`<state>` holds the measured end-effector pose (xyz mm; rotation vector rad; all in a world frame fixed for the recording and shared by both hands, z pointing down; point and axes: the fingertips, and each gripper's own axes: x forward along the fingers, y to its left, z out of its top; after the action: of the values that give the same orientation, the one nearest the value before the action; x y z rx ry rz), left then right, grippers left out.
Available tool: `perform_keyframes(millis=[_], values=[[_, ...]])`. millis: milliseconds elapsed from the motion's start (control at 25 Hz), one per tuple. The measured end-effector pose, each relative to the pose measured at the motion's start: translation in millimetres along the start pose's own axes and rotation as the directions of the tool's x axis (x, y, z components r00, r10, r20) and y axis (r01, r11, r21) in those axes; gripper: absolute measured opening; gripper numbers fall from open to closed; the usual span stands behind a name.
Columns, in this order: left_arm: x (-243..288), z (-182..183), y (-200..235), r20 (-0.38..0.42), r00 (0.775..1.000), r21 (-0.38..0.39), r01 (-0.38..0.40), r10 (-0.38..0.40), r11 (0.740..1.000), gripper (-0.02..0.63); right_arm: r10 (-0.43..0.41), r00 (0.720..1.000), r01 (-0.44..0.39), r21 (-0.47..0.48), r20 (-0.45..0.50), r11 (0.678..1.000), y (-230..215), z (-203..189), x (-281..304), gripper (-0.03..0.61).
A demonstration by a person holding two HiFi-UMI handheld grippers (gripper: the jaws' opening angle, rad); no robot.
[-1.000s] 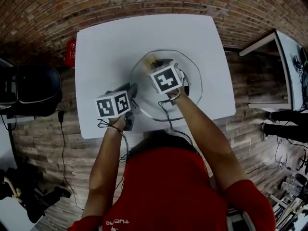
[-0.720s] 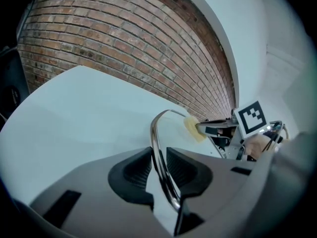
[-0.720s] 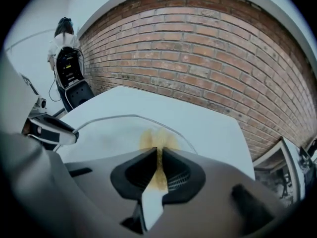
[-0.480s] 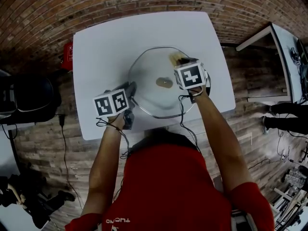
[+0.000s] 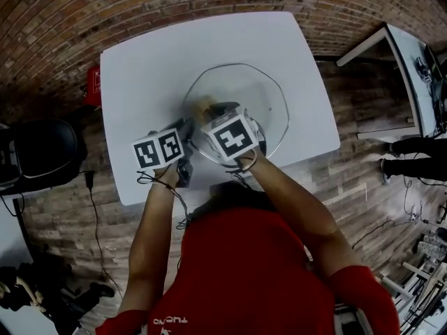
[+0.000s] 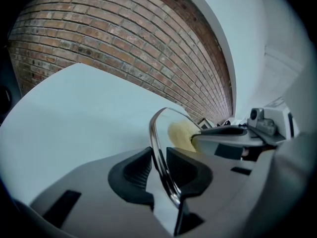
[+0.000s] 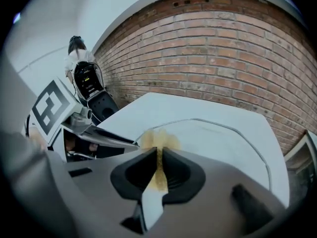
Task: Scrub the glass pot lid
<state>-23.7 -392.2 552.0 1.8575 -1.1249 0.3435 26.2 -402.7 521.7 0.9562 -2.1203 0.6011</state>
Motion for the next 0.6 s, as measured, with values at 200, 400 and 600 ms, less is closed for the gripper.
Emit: perform_keyframes(millis=[200,400,600], values=[[0.4,-1.5,-1.3,-0.002,1.0,-0.003,0.0,0.0,1.0,0.1,-0.031,0.998,0.027,-0.064,-0.061,0.998,3.7,-14.3,15.5,0.051],[0.5,-0.2,-0.8,0.004,1.0,-0.009,-0.009,0.009,1.0,0.1,-0.114,0.989,0.107,-0.081,-0.096,0.991,-28.7,-30.1,5.0,0.051],[0.7,0.3,-0.4,0.005,1.0,-0.016,-0.009,0.009,1.0,0.1,-0.195,0.969,0.197,-0.002,-0.152,0.98,-85.2,-60.3,-22.0,0.051]])
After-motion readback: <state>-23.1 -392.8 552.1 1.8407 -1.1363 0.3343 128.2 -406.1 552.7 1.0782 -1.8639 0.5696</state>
